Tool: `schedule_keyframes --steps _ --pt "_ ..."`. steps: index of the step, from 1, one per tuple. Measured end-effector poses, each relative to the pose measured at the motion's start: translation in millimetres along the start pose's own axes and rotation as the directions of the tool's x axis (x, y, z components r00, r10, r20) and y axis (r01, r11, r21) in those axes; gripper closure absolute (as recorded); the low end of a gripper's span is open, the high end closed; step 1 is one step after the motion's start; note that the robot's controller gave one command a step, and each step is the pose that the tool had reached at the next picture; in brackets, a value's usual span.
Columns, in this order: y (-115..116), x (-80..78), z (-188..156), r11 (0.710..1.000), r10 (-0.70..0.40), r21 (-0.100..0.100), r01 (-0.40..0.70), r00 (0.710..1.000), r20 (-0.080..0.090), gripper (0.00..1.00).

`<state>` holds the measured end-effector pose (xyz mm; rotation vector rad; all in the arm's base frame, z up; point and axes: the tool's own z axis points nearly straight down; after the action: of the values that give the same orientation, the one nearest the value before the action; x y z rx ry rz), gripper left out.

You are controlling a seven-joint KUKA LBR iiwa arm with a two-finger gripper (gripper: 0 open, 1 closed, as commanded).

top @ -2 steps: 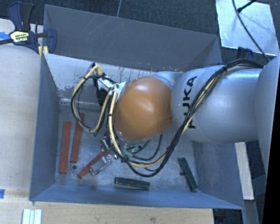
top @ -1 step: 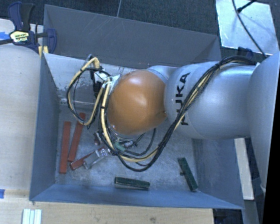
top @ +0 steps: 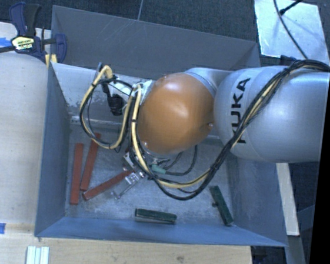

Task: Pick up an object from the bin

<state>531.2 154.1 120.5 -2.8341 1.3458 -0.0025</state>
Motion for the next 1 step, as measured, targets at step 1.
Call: schedule_keyframes --steps 1 --pt "-23.8 -19.2 47.4 0.992 -0.128 -0.006 0.128 0.992 0.003 0.0"
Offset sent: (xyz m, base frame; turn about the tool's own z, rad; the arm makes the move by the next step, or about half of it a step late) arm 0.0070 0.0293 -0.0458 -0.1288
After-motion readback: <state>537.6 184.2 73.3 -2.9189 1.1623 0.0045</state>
